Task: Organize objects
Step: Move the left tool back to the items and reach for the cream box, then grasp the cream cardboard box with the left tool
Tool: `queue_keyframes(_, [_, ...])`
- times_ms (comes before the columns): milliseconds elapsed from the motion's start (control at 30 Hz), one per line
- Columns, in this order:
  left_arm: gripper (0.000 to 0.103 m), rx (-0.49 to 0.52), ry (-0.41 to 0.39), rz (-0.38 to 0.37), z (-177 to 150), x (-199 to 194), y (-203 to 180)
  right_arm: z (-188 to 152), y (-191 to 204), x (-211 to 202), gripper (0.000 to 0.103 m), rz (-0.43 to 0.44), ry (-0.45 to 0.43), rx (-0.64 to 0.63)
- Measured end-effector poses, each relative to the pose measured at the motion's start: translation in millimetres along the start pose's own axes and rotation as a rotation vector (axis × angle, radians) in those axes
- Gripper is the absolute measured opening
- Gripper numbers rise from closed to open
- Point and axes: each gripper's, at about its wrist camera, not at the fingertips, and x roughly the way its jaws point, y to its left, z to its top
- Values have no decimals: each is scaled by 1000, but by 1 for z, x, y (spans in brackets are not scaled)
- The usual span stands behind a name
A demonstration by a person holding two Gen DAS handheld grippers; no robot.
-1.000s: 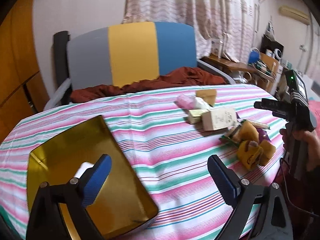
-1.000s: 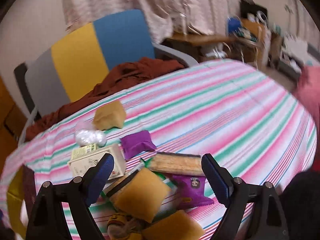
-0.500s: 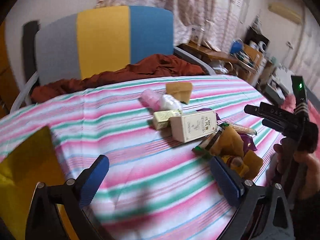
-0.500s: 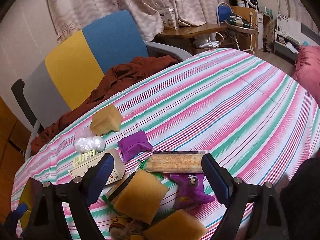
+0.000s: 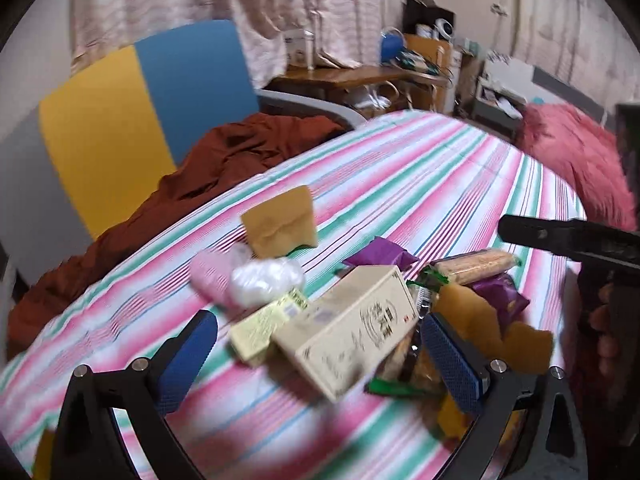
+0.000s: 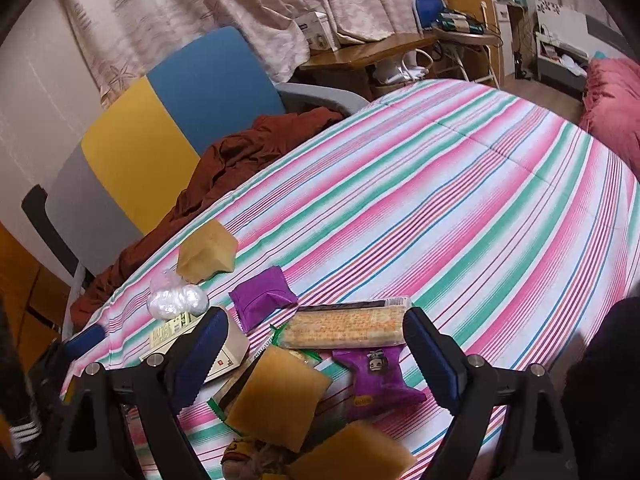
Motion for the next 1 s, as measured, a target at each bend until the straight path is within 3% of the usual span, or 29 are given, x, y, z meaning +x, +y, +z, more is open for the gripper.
queue_keyframes(267, [102, 145, 68, -53, 15, 43, -9, 1, -3, 6, 91, -1, 26, 9])
queue_keyframes(467, [96, 131, 124, -227, -5, 44, -17, 2, -5, 6, 91, 1, 33, 18])
queue_keyframes(567, [96, 156, 112, -271, -11, 33, -24, 2, -7, 5, 91, 2, 29, 28])
queue_keyframes(667, [96, 165, 88, -270, -1, 25, -21, 3, -8, 5, 91, 2, 33, 35])
queue_keyframes(767, [96, 206, 82, -224, 12, 27, -17, 2, -8, 5, 91, 6, 39, 36])
queue_keyframes(1000, [96, 269, 170, -214, 23, 54, -8, 2, -9, 7, 91, 7, 51, 44])
